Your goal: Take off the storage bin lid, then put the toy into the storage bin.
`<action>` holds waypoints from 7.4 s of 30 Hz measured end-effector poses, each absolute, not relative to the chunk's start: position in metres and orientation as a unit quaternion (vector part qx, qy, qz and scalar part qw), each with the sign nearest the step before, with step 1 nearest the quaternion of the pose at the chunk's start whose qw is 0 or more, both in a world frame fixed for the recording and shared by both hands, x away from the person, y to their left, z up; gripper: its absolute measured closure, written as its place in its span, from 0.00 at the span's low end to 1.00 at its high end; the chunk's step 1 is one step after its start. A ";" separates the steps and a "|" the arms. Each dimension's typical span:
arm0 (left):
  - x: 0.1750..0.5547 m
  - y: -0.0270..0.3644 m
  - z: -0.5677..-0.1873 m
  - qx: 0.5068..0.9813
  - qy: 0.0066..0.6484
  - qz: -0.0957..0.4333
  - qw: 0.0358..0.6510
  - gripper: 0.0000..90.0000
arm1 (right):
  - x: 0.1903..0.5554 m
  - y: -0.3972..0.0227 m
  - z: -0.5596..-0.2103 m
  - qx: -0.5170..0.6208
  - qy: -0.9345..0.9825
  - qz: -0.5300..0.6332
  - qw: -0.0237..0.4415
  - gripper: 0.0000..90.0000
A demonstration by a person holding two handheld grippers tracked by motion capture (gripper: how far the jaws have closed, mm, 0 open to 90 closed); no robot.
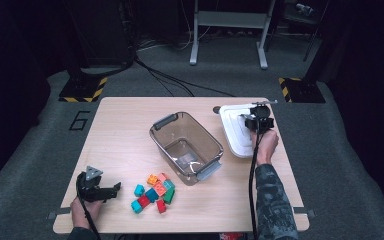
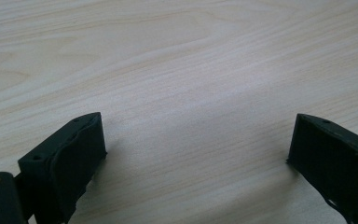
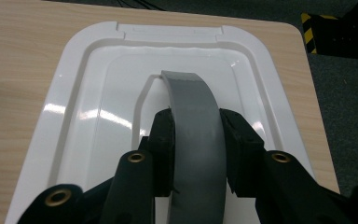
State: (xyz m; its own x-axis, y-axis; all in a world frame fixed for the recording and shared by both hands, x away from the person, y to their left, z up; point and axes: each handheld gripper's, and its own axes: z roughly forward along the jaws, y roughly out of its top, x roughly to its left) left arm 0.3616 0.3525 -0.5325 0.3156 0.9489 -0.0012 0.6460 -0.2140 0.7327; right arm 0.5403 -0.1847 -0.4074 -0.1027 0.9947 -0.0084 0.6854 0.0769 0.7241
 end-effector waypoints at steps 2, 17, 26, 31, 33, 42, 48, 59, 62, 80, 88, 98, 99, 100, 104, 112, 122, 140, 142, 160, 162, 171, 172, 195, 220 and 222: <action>0.362 0.353 -0.532 0.743 0.536 0.233 0.324 0.04 | 0.543 -0.182 -0.411 0.612 0.686 0.288 0.268 0.75; 0.362 0.353 -0.532 0.743 0.536 0.233 0.325 0.04 | 0.552 -0.178 -0.451 0.635 0.678 0.263 0.260 0.75; 0.362 0.353 -0.532 0.743 0.537 0.233 0.325 0.04 | 0.557 -0.172 -0.471 0.638 0.686 0.243 0.254 0.74; 0.362 0.353 -0.532 0.743 0.536 0.233 0.324 0.04 | 0.559 -0.170 -0.475 0.638 0.692 0.234 0.243 0.73; 0.362 0.353 -0.532 0.743 0.536 0.233 0.324 0.04 | 0.558 -0.170 -0.475 0.638 0.692 0.236 0.241 0.65; 0.362 0.353 -0.533 0.743 0.536 0.234 0.325 0.04 | 0.540 -0.184 -0.447 0.617 0.707 0.271 0.214 0.27; 0.362 0.352 -0.533 0.743 0.536 0.234 0.326 0.04 | 0.519 -0.200 -0.434 0.596 0.723 0.284 0.203 0.17; 0.362 0.352 -0.533 0.743 0.536 0.234 0.325 0.04 | 0.472 -0.204 -0.418 0.547 0.761 0.290 0.193 0.04; 0.362 0.352 -0.533 0.743 0.536 0.234 0.326 0.04 | 0.458 -0.205 -0.417 0.537 0.769 0.293 0.187 0.00; 0.362 0.352 -0.533 0.743 0.536 0.234 0.325 0.04 | 0.399 -0.230 -0.443 0.510 0.791 0.290 0.174 0.00; 0.362 0.352 -0.533 0.743 0.537 0.234 0.325 0.04 | 0.385 -0.248 -0.461 0.516 0.790 0.288 0.163 0.00; 0.362 0.352 -0.532 0.743 0.537 0.234 0.324 0.04 | 0.373 -0.253 -0.476 0.519 0.792 0.274 0.171 0.00; 0.362 0.352 -0.532 0.743 0.537 0.234 0.324 0.04 | 0.373 -0.253 -0.478 0.519 0.792 0.272 0.171 0.00; 0.362 0.352 -0.532 0.743 0.537 0.234 0.324 0.04 | 0.374 -0.254 -0.480 0.514 0.796 0.268 0.173 0.00; 0.362 0.353 -0.532 0.743 0.537 0.234 0.324 0.04 | 0.374 -0.254 -0.486 0.525 0.794 0.255 0.169 0.00; 0.362 0.353 -0.532 0.743 0.537 0.234 0.324 0.04 | 0.373 -0.255 -0.495 0.535 0.790 0.251 0.163 0.02; 0.362 0.353 -0.532 0.743 0.537 0.234 0.324 0.04 | 0.374 -0.254 -0.501 0.545 0.787 0.241 0.161 0.08; 0.362 0.353 -0.532 0.743 0.537 0.234 0.324 0.04 | 0.373 -0.254 -0.506 0.547 0.784 0.234 0.175 0.27; 0.362 0.353 -0.532 0.743 0.537 0.234 0.324 0.04 | 0.373 -0.255 -0.506 0.542 0.785 0.238 0.181 0.27; 0.362 0.353 -0.532 0.743 0.537 0.234 0.324 0.04 | 0.374 -0.255 -0.492 0.542 0.775 0.270 0.182 0.28; 0.362 0.353 -0.532 0.743 0.537 0.234 0.324 0.04 | 0.375 -0.254 -0.490 0.538 0.776 0.275 0.182 0.28; 0.362 0.353 -0.532 0.743 0.537 0.234 0.324 0.04 | 0.381 -0.245 -0.485 0.531 0.777 0.289 0.174 0.28; 0.362 0.352 -0.532 0.743 0.537 0.234 0.324 0.04 | 0.382 -0.242 -0.484 0.532 0.776 0.292 0.173 0.28; 0.362 0.352 -0.533 0.742 0.537 0.234 0.325 0.04 | 0.411 -0.211 -0.459 0.503 0.784 0.329 0.156 0.28; 0.362 0.353 -0.532 0.743 0.537 0.234 0.324 0.04 | 0.445 -0.206 -0.418 0.493 0.781 0.345 0.168 0.28; 0.362 0.353 -0.532 0.743 0.537 0.234 0.324 0.04 | 0.448 -0.205 -0.414 0.496 0.778 0.348 0.166 0.28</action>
